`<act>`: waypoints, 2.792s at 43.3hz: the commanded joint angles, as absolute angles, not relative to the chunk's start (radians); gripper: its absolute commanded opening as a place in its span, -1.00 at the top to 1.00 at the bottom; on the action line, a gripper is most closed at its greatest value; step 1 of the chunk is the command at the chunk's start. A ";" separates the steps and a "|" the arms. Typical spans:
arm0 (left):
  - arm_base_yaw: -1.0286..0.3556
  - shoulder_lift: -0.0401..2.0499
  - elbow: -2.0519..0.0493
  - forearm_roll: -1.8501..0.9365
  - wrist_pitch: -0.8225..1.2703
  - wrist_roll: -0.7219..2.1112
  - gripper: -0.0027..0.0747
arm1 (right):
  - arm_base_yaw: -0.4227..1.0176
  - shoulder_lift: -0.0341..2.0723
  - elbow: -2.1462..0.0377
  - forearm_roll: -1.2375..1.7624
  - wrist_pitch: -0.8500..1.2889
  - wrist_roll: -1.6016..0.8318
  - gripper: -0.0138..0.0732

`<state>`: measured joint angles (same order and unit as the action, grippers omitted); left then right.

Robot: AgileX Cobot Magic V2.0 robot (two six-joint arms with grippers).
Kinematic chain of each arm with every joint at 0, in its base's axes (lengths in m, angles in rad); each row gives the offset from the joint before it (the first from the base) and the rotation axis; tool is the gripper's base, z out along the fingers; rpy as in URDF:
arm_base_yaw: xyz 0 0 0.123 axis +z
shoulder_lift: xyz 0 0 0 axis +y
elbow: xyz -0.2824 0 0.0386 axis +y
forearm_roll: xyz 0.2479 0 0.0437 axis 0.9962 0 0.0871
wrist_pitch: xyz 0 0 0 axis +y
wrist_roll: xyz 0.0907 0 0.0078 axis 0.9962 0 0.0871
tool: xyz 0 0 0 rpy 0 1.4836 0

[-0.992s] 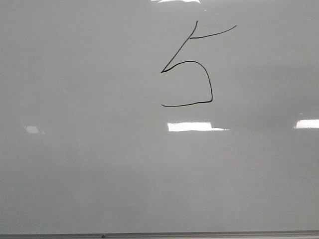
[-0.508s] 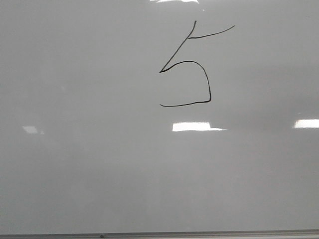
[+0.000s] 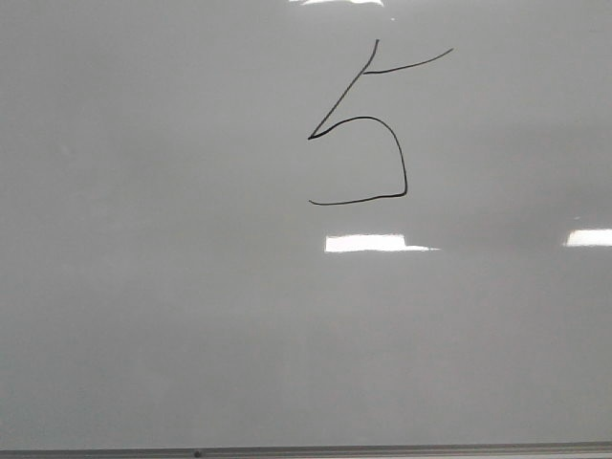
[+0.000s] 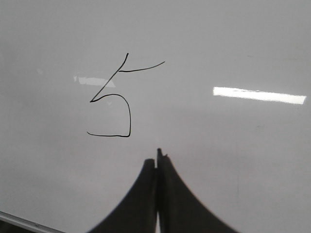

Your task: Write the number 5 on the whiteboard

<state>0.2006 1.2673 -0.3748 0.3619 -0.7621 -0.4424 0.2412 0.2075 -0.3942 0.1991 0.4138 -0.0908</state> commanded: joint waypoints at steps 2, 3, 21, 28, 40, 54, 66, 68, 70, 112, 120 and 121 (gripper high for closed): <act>0.210 1.372 -0.440 0.374 -0.928 -0.522 0.98 | 0.235 0.217 -0.423 0.210 0.332 -0.096 0.85; 0.213 1.387 -0.448 0.386 -0.931 -0.540 0.98 | 0.235 0.217 -0.423 0.210 0.332 -0.096 0.85; 0.327 1.496 -0.508 0.604 -0.967 -0.746 0.98 | 0.235 0.217 -0.423 0.210 0.332 -0.096 0.85; 0.341 1.544 -0.536 0.669 -0.961 -0.746 0.98 | 0.235 0.217 -0.423 0.210 0.332 -0.096 0.85; 0.341 1.595 -0.620 0.753 -0.893 -0.665 0.98 | 0.235 0.217 -0.423 0.210 0.332 -0.096 0.85; 0.341 1.596 -0.627 0.767 -0.854 -0.641 0.98 | 0.235 0.217 -0.423 0.210 0.332 -0.096 0.85; 0.341 1.596 -0.627 0.767 -0.858 -0.641 0.42 | 0.235 0.217 -0.423 0.210 0.332 -0.096 0.85; 0.341 1.596 -0.627 0.767 -0.858 -0.641 0.30 | 0.235 0.217 -0.423 0.210 0.332 -0.096 0.85; 0.341 1.596 -0.627 0.767 -0.858 -0.641 0.20 | 0.235 0.217 -0.423 0.210 0.332 -0.096 0.85; 0.339 1.057 -0.410 0.615 -0.668 -0.503 0.01 | 0.235 0.217 -0.423 0.210 0.332 -0.096 0.85; 0.323 0.810 -0.305 0.529 -0.568 -0.497 0.52 | 0.235 0.217 -0.423 0.210 0.332 -0.096 0.85; 0.317 0.792 -0.296 0.522 -0.557 -0.492 0.58 | 0.235 0.217 -0.423 0.210 0.332 -0.096 0.85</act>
<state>0.3357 0.8805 -0.3013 0.5970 -0.5475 -0.5009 0.2412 0.2075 -0.3942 0.1991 0.4138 -0.0908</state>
